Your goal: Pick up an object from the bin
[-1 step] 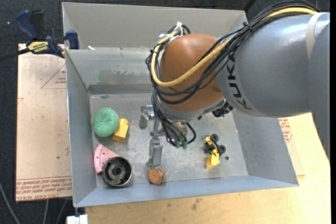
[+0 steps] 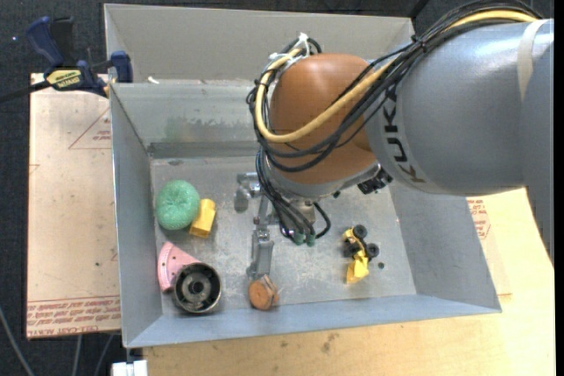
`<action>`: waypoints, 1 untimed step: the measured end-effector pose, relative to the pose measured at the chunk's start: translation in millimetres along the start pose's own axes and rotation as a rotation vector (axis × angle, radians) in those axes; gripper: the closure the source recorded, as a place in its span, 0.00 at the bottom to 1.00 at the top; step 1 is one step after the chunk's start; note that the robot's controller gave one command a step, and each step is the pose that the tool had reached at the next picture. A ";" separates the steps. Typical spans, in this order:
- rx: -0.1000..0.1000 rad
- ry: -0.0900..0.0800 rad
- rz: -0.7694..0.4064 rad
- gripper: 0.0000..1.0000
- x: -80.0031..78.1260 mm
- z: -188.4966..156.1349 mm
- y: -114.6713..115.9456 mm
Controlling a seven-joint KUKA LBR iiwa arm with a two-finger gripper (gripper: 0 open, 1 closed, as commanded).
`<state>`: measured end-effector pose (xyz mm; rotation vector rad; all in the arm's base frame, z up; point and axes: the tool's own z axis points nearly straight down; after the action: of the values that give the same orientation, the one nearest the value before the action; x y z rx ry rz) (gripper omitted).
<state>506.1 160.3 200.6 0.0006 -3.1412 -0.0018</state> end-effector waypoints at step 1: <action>-0.003 -0.011 -0.022 0.00 -48.4 59.5 36.6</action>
Offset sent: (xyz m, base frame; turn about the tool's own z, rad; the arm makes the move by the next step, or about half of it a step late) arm -0.0271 0.0454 -0.0565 -0.2414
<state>554.5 197.0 141.1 0.0359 -3.1522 -0.0068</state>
